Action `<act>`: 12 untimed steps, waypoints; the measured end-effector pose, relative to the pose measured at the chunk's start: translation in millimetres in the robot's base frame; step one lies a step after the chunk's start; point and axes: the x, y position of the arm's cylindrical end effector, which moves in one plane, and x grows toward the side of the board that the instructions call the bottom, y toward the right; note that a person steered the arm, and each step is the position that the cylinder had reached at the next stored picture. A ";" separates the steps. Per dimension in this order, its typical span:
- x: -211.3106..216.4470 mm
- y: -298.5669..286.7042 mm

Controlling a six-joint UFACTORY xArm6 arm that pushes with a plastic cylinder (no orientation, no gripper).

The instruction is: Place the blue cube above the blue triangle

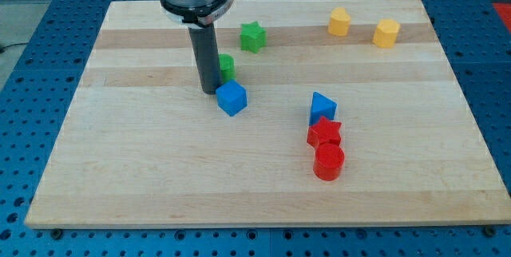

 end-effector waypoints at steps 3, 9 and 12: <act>39.8 -34.2; -7.1 55.4; -4.4 74.9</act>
